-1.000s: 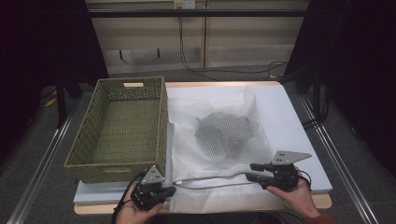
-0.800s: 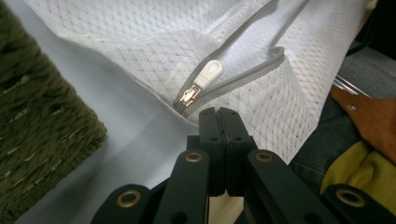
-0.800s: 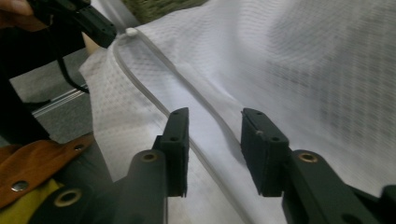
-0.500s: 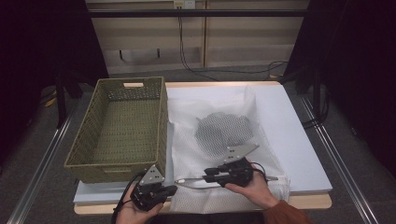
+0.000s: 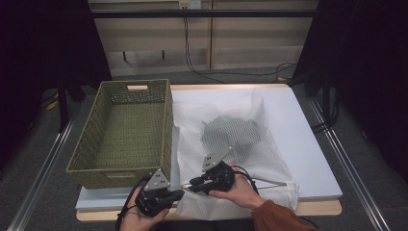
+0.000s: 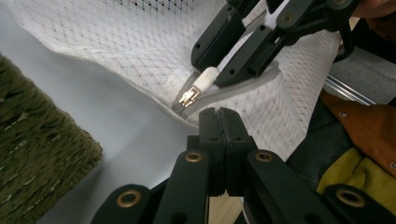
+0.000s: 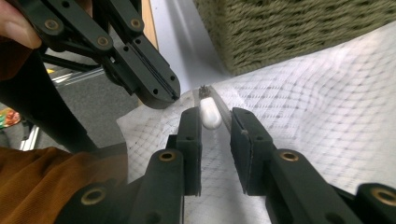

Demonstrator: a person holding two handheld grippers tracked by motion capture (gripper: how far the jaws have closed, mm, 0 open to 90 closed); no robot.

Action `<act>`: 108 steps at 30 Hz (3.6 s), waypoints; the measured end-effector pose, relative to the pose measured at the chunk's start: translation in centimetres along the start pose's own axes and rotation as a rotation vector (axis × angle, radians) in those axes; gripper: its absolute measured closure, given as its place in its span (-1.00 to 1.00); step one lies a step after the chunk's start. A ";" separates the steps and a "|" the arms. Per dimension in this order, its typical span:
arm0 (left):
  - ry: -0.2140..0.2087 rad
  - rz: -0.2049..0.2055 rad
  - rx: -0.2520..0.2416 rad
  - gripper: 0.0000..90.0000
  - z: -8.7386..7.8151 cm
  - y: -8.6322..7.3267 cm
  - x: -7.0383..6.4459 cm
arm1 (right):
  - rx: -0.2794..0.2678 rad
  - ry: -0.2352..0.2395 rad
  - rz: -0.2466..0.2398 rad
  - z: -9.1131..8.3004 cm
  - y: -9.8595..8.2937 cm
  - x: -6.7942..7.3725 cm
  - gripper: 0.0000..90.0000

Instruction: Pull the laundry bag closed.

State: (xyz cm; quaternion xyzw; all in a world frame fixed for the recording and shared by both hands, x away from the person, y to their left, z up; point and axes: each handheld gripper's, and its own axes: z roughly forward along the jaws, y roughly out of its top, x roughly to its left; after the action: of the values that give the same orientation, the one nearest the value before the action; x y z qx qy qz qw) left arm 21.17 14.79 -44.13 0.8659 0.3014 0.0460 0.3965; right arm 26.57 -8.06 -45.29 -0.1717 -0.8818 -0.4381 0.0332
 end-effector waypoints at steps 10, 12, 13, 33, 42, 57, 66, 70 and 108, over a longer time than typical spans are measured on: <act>-0.007 -0.001 -0.003 0.98 0.1 0.0 0.1 | 0.020 0.024 -0.006 1.0 -0.1 -0.3 0.72; -0.006 -0.007 -0.009 0.98 0.1 -0.1 0.1 | 0.025 0.034 -0.014 1.2 -0.1 -0.3 0.82; -0.006 -0.003 -0.006 0.98 0.1 -0.1 0.1 | 0.028 0.037 -0.009 1.2 -0.1 -0.3 0.82; -0.042 -0.066 0.023 0.25 1.5 0.3 1.0 | -0.001 0.010 -0.008 -0.8 0.0 -0.1 0.84; -0.034 -0.008 0.026 0.95 1.7 1.6 0.5 | -0.009 -0.012 -0.016 -1.8 -0.1 -0.3 0.83; -0.025 0.045 0.008 0.97 0.9 2.3 -0.1 | 0.015 -0.035 -0.076 -0.9 0.8 0.0 0.77; -0.053 0.079 0.017 0.97 1.2 2.3 -0.4 | 0.030 -0.063 -0.129 -0.3 1.1 0.2 0.74; -0.054 0.074 0.022 0.97 1.4 2.2 -0.3 | 0.033 -0.063 -0.154 -0.4 1.0 0.3 0.78; 0.014 0.023 0.062 0.85 1.3 1.8 0.5 | -0.024 0.027 -0.073 -1.8 0.6 -0.5 0.83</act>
State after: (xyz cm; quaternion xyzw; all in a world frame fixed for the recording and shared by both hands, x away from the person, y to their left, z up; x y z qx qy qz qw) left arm 22.86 13.28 -43.85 0.8808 0.2953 0.0472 0.3671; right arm 27.09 -9.31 -43.80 -0.1339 -0.8815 -0.4520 0.0270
